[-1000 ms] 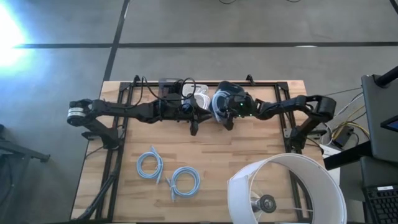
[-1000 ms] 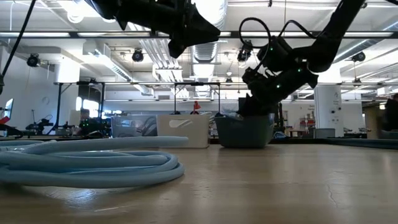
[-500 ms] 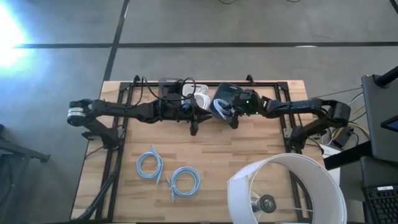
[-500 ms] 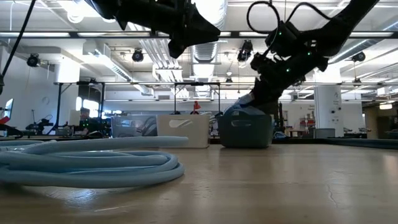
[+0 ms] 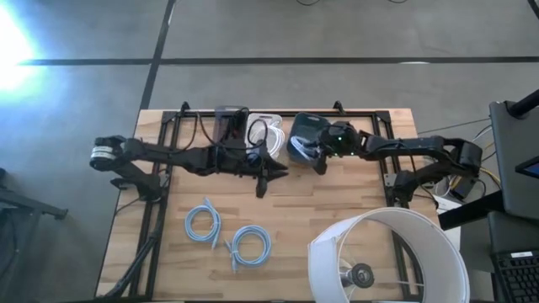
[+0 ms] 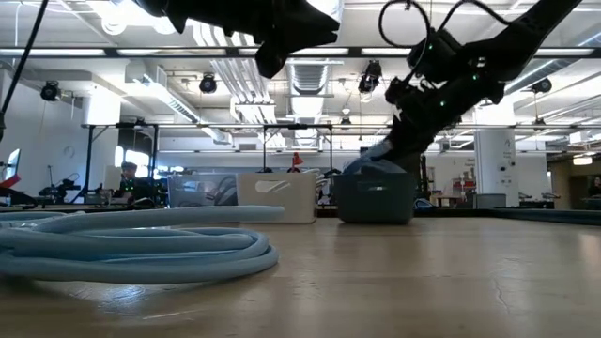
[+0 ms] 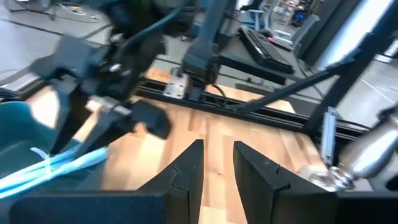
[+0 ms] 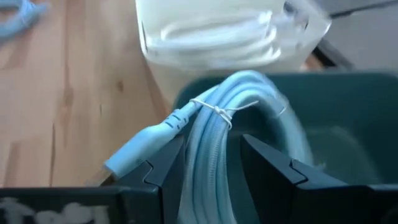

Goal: Pick & Place USB Port
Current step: Put the top blue HDMI cable into the blue bin

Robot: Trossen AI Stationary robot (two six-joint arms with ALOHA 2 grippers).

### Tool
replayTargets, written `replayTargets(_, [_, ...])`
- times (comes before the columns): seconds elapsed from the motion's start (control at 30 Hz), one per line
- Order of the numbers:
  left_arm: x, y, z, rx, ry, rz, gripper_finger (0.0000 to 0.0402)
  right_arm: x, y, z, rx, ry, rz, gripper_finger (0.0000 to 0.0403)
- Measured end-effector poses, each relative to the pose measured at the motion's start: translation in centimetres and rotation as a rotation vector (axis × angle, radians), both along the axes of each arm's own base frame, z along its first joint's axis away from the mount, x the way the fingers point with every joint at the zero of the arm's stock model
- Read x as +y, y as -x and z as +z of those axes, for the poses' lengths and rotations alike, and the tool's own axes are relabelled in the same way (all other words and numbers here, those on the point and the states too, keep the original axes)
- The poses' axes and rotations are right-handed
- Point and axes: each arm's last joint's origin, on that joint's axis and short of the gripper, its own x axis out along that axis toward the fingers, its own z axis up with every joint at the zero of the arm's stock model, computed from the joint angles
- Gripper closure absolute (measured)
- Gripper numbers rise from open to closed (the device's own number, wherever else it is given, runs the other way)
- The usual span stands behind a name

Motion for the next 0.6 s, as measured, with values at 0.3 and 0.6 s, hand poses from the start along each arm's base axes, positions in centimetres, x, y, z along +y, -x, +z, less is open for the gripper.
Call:
replayTargets(0.3, [-1.6, 0.0, -0.1, 0.009, -0.007, -0.049, 0.0312, -0.3, -0.7, -2.0, 0.081, -0.014, 0.016, 0.0231])
replayTargets(0.6, [-1.6, 0.2, -1.0, 0.070, 0.008, -0.039, 0.0312, -0.2, -0.5, -1.0, 0.059, -0.007, 0.014, 0.0202])
